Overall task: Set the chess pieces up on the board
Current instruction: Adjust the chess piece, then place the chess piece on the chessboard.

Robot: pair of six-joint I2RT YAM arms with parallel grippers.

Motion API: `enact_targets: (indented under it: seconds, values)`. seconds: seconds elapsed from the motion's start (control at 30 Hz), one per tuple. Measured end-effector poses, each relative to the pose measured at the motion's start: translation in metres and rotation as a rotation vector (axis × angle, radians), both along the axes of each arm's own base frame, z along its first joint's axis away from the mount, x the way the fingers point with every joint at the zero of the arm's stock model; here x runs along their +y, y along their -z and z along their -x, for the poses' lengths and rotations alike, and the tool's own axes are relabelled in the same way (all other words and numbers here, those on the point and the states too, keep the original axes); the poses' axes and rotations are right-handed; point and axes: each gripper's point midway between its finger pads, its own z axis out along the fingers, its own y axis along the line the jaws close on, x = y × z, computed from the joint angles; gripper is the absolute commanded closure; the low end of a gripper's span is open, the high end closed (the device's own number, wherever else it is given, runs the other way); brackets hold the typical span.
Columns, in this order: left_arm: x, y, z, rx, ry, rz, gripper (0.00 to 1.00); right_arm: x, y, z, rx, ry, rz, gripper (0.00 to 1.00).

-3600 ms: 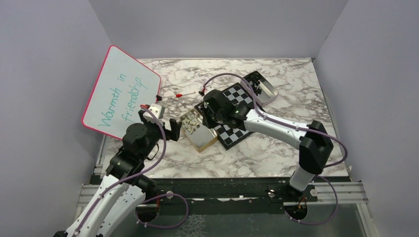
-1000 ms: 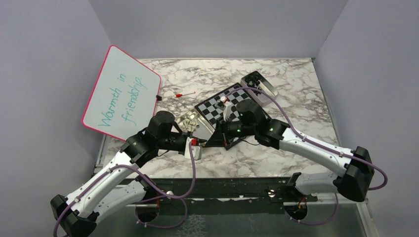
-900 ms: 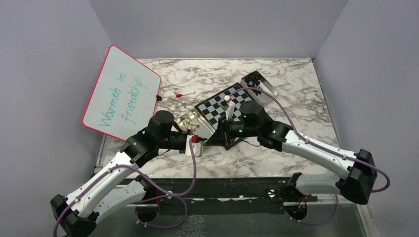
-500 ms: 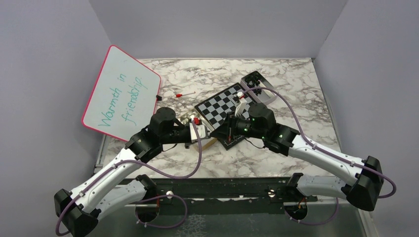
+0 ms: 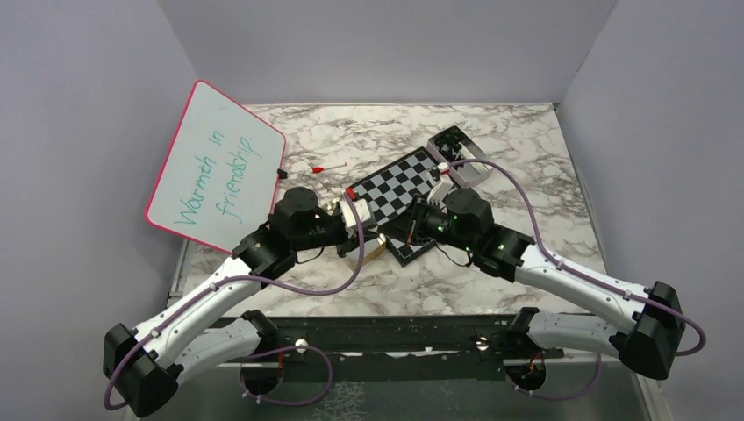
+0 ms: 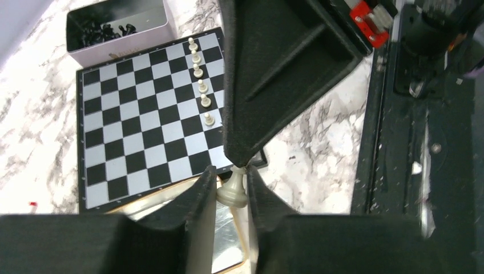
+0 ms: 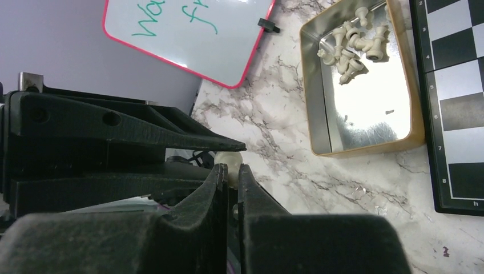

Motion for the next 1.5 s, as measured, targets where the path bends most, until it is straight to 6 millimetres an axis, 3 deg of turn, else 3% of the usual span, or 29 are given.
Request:
enact_targets:
  seconds: [0.03, 0.1, 0.13, 0.47, 0.77, 0.9, 1.03, 1.2, 1.5]
  values:
    - [0.0, -0.001, -0.001, -0.001, -0.009, 0.007, 0.5, -0.001, -0.001, -0.001, 0.0, 0.009, -0.002, 0.91]
    - [0.001, -0.001, -0.004, -0.004, -0.029, 0.017, 0.04, -0.002, -0.001, -0.004, -0.004, 0.028, 0.001, 0.91]
    - [0.002, 0.001, -0.004, -0.011, -0.034, 0.017, 0.01, -0.004, -0.001, -0.006, -0.009, 0.039, 0.011, 0.91]
    - [0.015, 0.027, 0.004, 0.012, -0.065, -0.005, 0.01, -0.038, -0.005, -0.038, -0.11, 0.215, 0.228, 0.91]
    - [0.03, 0.046, -0.016, 0.06, -0.247, -0.025, 0.01, -0.088, 0.04, -0.075, -0.082, 0.343, 0.549, 0.91]
    - [0.049, 0.05, -0.035, 0.138, -0.464, -0.022, 0.01, -0.122, 0.054, -0.101, -0.032, 0.41, 0.643, 0.91]
    - [0.065, 0.051, -0.044, 0.205, -0.619, -0.024, 0.01, -0.153, 0.07, -0.114, 0.025, 0.455, 0.716, 0.91]
    - [0.076, 0.053, -0.042, 0.237, -0.684, -0.025, 0.01, -0.171, 0.096, -0.122, 0.103, 0.45, 0.792, 0.91]
    - [0.089, 0.036, -0.039, 0.18, -0.718, 0.044, 0.01, -0.192, 0.134, -0.132, 0.21, 0.445, 0.864, 0.91]
